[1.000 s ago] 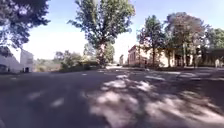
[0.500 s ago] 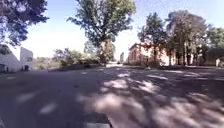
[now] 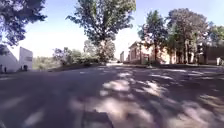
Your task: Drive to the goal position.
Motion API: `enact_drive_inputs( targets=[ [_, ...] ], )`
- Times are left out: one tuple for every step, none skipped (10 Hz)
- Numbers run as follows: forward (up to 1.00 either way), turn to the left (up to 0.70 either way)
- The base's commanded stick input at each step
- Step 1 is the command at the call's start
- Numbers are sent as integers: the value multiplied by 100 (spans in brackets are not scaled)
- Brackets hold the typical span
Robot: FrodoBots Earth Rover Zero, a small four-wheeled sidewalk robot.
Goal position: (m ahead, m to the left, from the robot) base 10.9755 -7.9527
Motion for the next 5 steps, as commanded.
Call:
enact_drive_inputs(
  targets=[
    [70, -14],
    [70, -14],
    [70, -14],
    [70, -14],
    [70, -14]
  ],
)
